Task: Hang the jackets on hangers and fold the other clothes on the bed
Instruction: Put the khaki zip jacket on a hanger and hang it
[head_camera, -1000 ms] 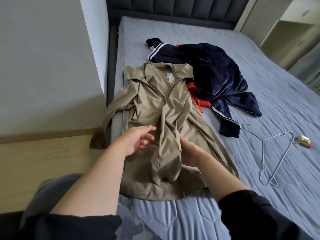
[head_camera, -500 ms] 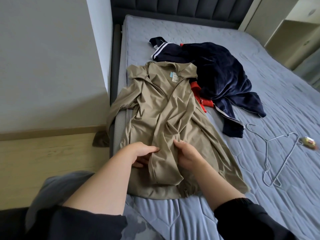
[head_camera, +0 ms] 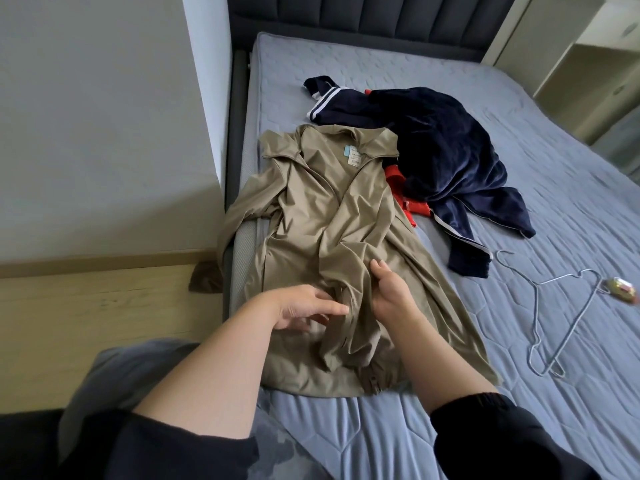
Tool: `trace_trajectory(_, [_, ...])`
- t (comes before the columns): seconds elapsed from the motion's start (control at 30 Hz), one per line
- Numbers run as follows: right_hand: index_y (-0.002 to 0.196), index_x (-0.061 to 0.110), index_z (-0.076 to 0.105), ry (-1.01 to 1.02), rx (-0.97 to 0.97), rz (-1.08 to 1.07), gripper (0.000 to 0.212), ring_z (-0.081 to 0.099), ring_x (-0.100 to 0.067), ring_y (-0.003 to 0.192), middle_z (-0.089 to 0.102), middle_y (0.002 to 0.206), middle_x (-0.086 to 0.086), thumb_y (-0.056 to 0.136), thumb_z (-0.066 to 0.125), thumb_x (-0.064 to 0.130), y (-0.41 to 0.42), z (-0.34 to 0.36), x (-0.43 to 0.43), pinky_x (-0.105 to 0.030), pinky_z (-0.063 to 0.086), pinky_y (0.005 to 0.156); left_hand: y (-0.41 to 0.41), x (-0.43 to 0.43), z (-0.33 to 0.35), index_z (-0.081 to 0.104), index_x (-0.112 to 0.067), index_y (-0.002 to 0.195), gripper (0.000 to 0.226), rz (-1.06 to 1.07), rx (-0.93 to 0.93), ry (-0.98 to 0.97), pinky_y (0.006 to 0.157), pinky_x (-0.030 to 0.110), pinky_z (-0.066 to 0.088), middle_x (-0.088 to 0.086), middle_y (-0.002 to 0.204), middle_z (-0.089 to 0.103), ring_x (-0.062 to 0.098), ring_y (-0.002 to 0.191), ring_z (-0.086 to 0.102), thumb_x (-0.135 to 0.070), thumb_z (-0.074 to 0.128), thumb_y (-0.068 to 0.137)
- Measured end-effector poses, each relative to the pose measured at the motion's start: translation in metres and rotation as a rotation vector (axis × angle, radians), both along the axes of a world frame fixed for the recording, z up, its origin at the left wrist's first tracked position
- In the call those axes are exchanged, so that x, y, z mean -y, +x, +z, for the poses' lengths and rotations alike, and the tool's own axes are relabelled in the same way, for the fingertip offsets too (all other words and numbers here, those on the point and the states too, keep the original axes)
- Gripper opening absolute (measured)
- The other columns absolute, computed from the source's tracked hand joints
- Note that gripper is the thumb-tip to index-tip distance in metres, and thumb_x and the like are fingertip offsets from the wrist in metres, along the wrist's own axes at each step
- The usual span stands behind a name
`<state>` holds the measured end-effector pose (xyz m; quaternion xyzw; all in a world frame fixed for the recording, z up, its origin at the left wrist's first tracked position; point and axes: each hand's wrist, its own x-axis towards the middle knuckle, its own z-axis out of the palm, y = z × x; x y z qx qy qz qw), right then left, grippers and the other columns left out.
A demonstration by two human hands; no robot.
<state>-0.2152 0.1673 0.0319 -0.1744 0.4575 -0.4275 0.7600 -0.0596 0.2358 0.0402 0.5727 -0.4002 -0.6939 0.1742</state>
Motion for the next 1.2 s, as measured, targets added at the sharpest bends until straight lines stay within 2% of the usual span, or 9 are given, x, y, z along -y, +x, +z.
trace_trajectory(0.1, [0.106, 0.011, 0.058, -0.006, 0.027, 0.003, 0.024, 0.064, -0.026, 0.09, 0.066, 0.101, -0.015, 0.104, 0.034, 0.011, 0.002, 0.007, 0.001, -0.044, 0.05, 0.091, 0.0, 0.003, -0.001, 0.059, -0.016, 0.077, 0.018, 0.108, -0.089, -0.027, 0.061, 0.02, 0.044, 0.0, 0.074, 0.059, 0.008, 0.065, 0.056, -0.006, 0.056, 0.092])
trace_trajectory(0.27, [0.102, 0.008, 0.055, 0.042, 0.049, 0.066, 0.023, 0.068, -0.021, 0.07, 0.069, 0.08, -0.011, 0.102, 0.033, 0.005, 0.001, 0.008, 0.005, -0.039, 0.06, 0.062, 0.017, 0.007, 0.014, 0.061, -0.007, 0.069, 0.033, 0.54, -0.357, 0.183, 0.058, 0.026, 0.051, 0.007, 0.059, 0.063, 0.018, 0.051, 0.062, -0.02, 0.045, 0.096])
trace_trajectory(0.43, [0.089, 0.005, 0.054, 0.123, -0.648, 0.296, 0.012, 0.061, -0.023, 0.064, 0.057, 0.077, -0.011, 0.093, 0.042, 0.006, -0.002, -0.023, 0.004, -0.032, 0.051, 0.056, 0.038, 0.004, -0.002, 0.059, -0.003, 0.109, 0.025, 0.332, 0.815, 0.011, 0.078, 0.034, 0.046, 0.015, 0.111, 0.062, 0.032, 0.101, 0.061, -0.015, 0.043, 0.095])
trace_trajectory(0.47, [0.084, 0.006, 0.054, 0.111, -0.711, 0.236, 0.013, 0.059, -0.021, 0.057, 0.057, 0.073, -0.01, 0.092, 0.044, 0.007, -0.004, -0.029, 0.008, -0.028, 0.047, 0.05, 0.04, 0.007, -0.009, 0.059, -0.006, 0.113, 0.029, 0.36, 0.875, -0.053, 0.083, 0.034, 0.046, 0.014, 0.117, 0.061, 0.034, 0.107, 0.058, -0.017, 0.041, 0.094])
trace_trajectory(0.67, [0.077, 0.005, 0.057, 0.066, -0.753, 0.077, 0.019, 0.054, -0.019, 0.06, 0.057, 0.072, -0.007, 0.091, 0.049, 0.016, -0.013, -0.045, 0.055, -0.029, 0.047, 0.053, 0.023, 0.034, -0.016, 0.062, -0.008, 0.107, 0.031, 0.356, 0.617, -0.245, 0.082, 0.031, 0.043, 0.011, 0.11, 0.064, 0.03, 0.103, 0.058, -0.026, 0.041, 0.096])
trace_trajectory(0.83, [0.107, 0.003, 0.063, 0.075, -0.641, 0.05, 0.032, 0.063, -0.021, 0.073, 0.065, 0.09, -0.011, 0.085, 0.057, 0.026, -0.01, -0.048, 0.092, -0.031, 0.05, 0.063, 0.008, 0.058, -0.03, 0.058, -0.012, 0.12, 0.036, 0.341, 0.562, -0.241, 0.077, 0.026, 0.038, 0.002, 0.113, 0.059, 0.023, 0.106, 0.056, -0.033, 0.052, 0.092])
trace_trajectory(0.93, [0.11, 0.006, 0.061, 0.106, -0.544, 0.019, 0.037, 0.065, -0.023, 0.09, 0.068, 0.101, -0.011, 0.087, 0.056, 0.035, -0.01, -0.044, 0.115, -0.035, 0.051, 0.074, 0.007, 0.084, -0.032, 0.059, -0.005, 0.089, 0.026, 0.444, 0.416, -0.163, 0.068, 0.029, 0.038, 0.005, 0.086, 0.056, 0.021, 0.08, 0.051, -0.031, 0.055, 0.091])
trace_trajectory(1.07, [0.104, 0.008, 0.063, 0.134, -0.407, -0.026, 0.037, 0.061, -0.021, 0.076, 0.066, 0.085, -0.006, 0.088, 0.057, 0.04, -0.011, -0.041, 0.145, -0.034, 0.053, 0.076, 0.002, 0.123, -0.026, 0.038, -0.014, 0.06, 0.037, 0.445, 0.38, -0.232, 0.063, 0.031, 0.033, 0.002, 0.063, 0.041, 0.022, 0.069, 0.043, -0.025, 0.057, 0.089])
trace_trajectory(1.2, [0.11, 0.009, 0.065, 0.193, -0.297, -0.012, 0.041, 0.063, -0.026, 0.101, 0.069, 0.103, -0.01, 0.091, 0.056, 0.044, -0.012, -0.04, 0.174, -0.043, 0.049, 0.095, -0.003, 0.145, -0.039, 0.063, -0.007, 0.1, 0.022, 0.386, 0.372, -0.281, 0.074, 0.027, 0.04, 0.005, 0.098, 0.062, 0.024, 0.096, 0.058, -0.025, 0.061, 0.088])
